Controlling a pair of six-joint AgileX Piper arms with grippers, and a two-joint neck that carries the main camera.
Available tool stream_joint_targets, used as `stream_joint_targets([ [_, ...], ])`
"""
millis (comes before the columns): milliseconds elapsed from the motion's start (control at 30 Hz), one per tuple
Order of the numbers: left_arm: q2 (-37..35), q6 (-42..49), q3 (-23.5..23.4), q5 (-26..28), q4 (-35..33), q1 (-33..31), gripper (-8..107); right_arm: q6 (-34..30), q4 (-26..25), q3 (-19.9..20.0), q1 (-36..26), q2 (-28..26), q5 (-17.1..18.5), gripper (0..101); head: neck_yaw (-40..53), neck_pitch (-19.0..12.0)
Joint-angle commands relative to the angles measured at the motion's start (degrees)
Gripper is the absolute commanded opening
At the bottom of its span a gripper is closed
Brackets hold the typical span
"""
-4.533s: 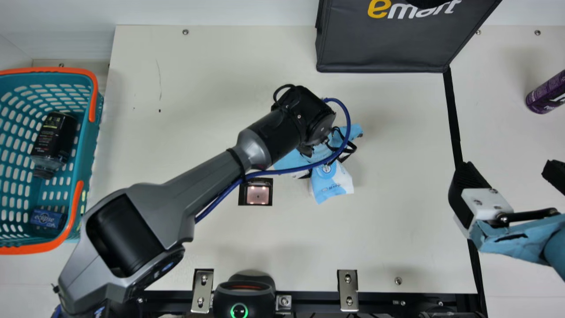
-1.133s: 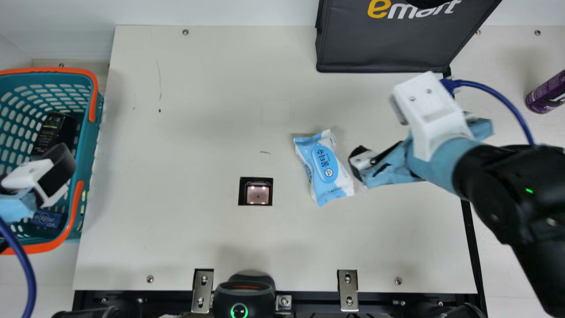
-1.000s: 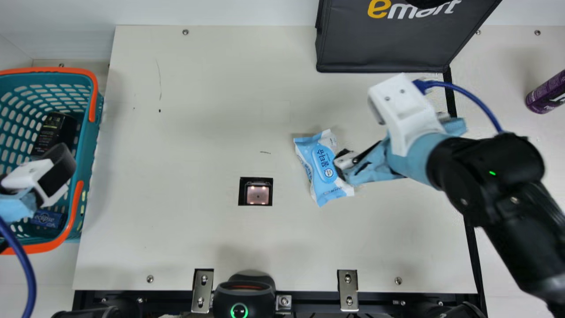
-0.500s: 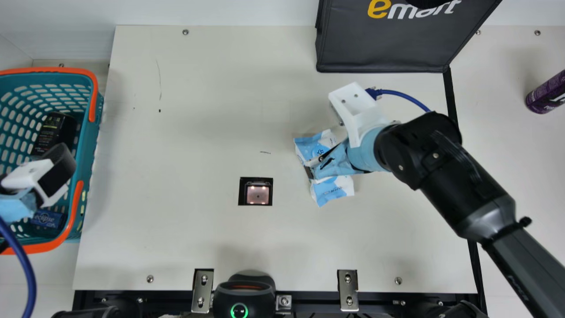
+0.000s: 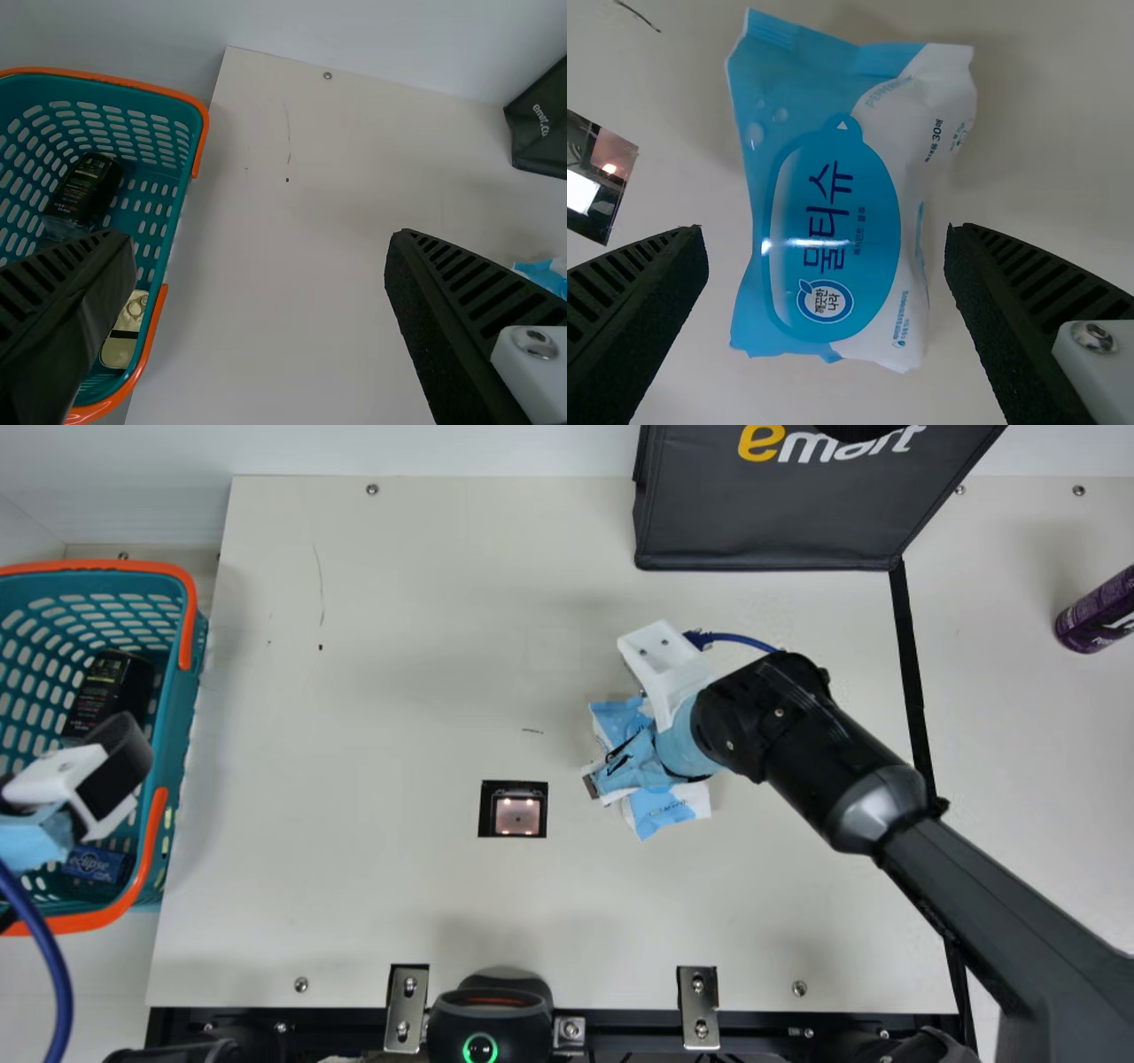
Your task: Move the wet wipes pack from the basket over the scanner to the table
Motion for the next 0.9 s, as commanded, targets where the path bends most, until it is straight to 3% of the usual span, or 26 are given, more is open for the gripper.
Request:
stream_joint_targets([
  [0,0.0,0.0,0.0,0.0,0.0,0.0,90,0.0,0.1,0.1,0.1,0.9,-0.4,95,0.0,-1.7],
  [367,0.0,0.0,0.0,0.0,0.0,0.0,90,0.1,-0.3,0.4,0.5,5.3,-2.2,95,0.0,-1.7],
  [633,0.0,0.0,0.0,0.0,0.0,0.0,90,1.7,-2.2,0.6,1.2,7.5,-3.2,42,0.0,-1.7],
  [833,0.0,0.0,0.0,0.0,0.0,0.0,90,3.8,-4.2,0.5,2.2,6.3,-3.2,2,0.0,-1.7],
  [867,0.0,0.0,0.0,0.0,0.0,0.0,90,4.2,-4.5,0.5,2.4,5.8,-3.1,0,0.0,-1.7],
])
